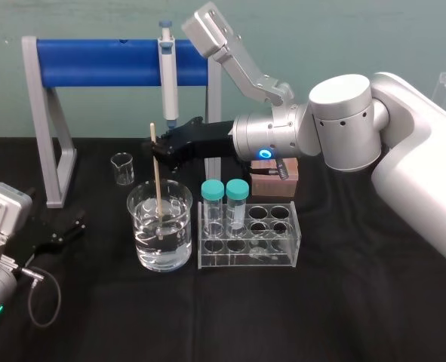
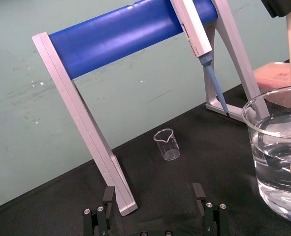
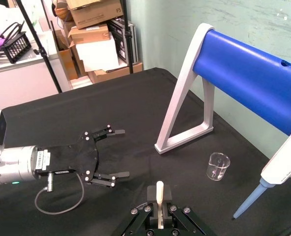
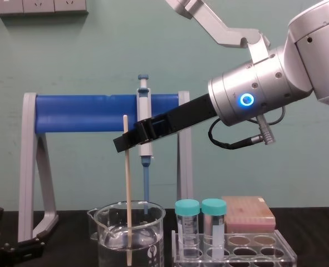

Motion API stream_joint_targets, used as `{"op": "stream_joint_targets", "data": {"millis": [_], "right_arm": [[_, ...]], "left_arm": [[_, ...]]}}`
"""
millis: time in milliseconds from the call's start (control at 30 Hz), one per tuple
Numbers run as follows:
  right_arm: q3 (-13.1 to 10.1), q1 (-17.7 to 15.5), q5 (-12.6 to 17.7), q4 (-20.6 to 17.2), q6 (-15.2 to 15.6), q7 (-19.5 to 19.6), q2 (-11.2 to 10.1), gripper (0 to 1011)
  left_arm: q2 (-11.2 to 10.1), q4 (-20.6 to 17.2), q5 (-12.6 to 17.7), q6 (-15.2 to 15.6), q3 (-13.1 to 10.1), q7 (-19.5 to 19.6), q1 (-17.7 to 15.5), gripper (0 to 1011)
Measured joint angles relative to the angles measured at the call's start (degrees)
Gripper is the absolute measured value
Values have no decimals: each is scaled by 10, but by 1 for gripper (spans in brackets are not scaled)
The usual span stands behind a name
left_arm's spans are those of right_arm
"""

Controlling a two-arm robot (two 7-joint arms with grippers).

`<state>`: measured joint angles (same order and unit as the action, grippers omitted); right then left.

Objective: Hold the thermometer with one hand and immerse one end into the beaker, then reinsert it into the test tube rack.

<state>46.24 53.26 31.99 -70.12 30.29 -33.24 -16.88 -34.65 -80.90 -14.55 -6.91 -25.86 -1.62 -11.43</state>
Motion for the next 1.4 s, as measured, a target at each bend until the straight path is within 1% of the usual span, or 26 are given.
{"op": "stream_joint_targets", "data": {"millis": [1400], "right_arm": [[0,0,0,0,0,0,0,48]], "left_arm": [[0,0,0,0,0,0,0,1004]]}}
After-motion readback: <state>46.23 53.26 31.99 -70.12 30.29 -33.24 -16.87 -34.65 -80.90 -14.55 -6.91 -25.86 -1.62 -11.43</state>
